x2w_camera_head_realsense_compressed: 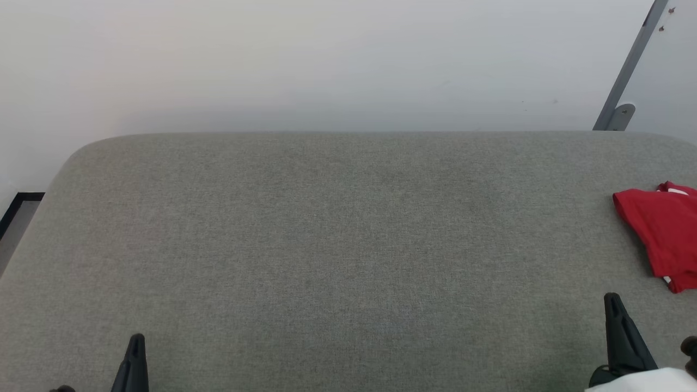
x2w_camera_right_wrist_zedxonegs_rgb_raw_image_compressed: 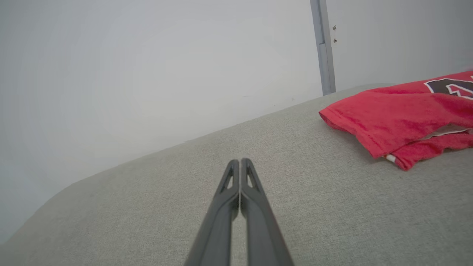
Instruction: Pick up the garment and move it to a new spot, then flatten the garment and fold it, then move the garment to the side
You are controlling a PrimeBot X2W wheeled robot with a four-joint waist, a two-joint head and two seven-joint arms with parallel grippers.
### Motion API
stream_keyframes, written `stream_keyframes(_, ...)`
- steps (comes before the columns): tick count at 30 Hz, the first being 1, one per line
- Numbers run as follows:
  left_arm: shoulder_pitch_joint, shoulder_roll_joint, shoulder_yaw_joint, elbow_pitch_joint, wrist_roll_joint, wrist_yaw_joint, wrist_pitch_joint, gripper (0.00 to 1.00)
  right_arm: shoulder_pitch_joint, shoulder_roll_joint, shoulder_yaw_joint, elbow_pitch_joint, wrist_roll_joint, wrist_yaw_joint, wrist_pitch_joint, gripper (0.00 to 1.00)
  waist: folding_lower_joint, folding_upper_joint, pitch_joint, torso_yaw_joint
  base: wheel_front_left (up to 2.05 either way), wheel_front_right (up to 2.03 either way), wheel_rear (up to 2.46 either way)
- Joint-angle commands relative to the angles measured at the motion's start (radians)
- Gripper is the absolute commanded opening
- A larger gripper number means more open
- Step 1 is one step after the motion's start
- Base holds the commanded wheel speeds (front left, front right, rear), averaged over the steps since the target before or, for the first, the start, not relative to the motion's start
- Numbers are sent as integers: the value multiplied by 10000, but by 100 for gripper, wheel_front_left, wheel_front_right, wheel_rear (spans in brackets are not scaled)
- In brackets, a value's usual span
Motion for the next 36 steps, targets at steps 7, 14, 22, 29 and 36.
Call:
stream_keyframes(7,-601,-39,87,43,-1287,-9,355,0,-525,49,-55,5,1387,0,381,0,0,-1,28,-23,0,0,0)
stream_keyframes(14,-882,-124,111,166,-2205,-12,633,0,-719,129,-59,101,2396,0,662,0,0,-1,54,-44,0,0,0)
stream_keyframes(22,-1134,-215,132,285,-3063,-16,887,0,-900,200,-66,192,3319,0,925,0,0,-1,79,-65,0,0,0)
stream_keyframes(29,-1376,-302,156,402,-3852,-19,1132,0,-1071,268,-72,273,4180,-1,1173,0,0,-1,105,-86,0,0,0)
stream_keyframes(36,-1606,-384,180,504,-4573,-22,1357,0,-1228,336,-79,342,4984,-1,1404,0,0,-1,130,-107,0,0,0)
